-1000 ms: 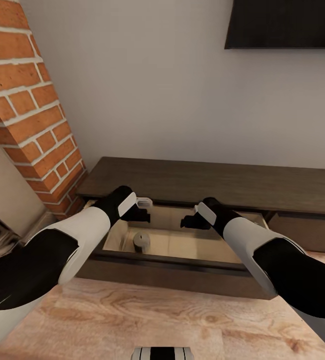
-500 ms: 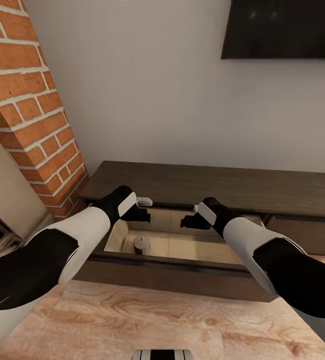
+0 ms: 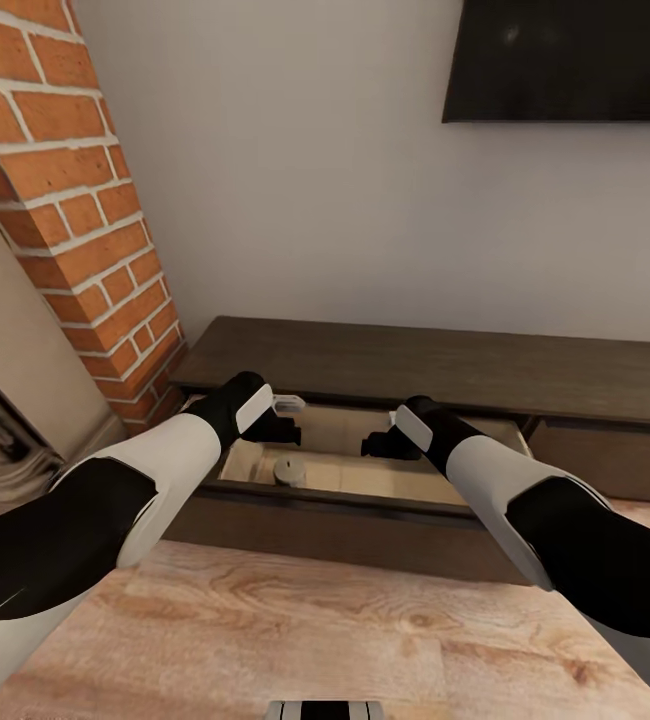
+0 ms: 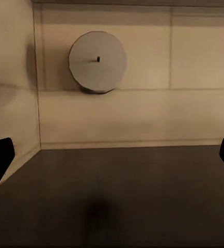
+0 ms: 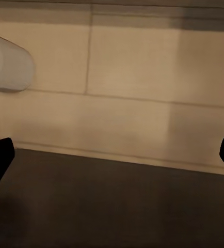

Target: Place each of the two pumpkins and all three candles from the living room inside a cabinet in the living room (use any cabinet), then make sure every cabinet is closed, and position the cauldron so it is next to a table in the living room.

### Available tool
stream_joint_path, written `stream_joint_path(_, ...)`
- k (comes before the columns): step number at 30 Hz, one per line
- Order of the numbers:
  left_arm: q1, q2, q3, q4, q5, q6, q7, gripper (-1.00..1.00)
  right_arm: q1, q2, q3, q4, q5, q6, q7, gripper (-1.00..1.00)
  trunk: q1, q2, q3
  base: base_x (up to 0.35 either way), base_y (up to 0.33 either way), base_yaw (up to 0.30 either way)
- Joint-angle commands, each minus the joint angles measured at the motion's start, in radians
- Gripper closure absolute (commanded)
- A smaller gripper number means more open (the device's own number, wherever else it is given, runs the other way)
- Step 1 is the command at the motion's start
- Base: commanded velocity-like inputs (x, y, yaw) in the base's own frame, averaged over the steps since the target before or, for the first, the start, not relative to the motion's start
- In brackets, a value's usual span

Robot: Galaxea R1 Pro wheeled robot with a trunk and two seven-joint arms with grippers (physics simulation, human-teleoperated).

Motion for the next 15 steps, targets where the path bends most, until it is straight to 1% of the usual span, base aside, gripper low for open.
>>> stream_joint_path(1, 0.0, 0.0, -0.005, -0.001, 0.01, 0.003, 0.007, -1.0, 0.0, 0.0, 0.005, -0.002, -0.011, 0.003, -0.008, -1.0, 0.0, 0.0, 0.001, -0.004, 0.0, 0.107)
stream_joint_path(3, 0.0, 0.0, -0.005, 0.0, 0.011, 0.003, 0.008, -1.0, 0.001, 0.0, 0.005, -0.002, -0.011, 0.003, -0.008, -1.0, 0.0, 0.0, 0.003, -0.001, 0.0, 0.112)
stream_joint_path(11, 0.0, 0.0, -0.005, 0.0, 0.011, 0.004, 0.008, -1.0, 0.002, 0.0, 0.005, -0.002, -0.011, 0.002, -0.007, -1.0, -0.004, 0.002, 0.045, 0.0, 0.0, 0.117)
stream_joint_path(15, 0.0, 0.001, -0.005, -0.001, 0.012, 0.004, 0.007, -1.0, 0.002, 0.0, 0.005, -0.003, -0.011, 0.002, -0.007, -1.0, -0.006, 0.002, 0.063, 0.0, 0.0, 0.048)
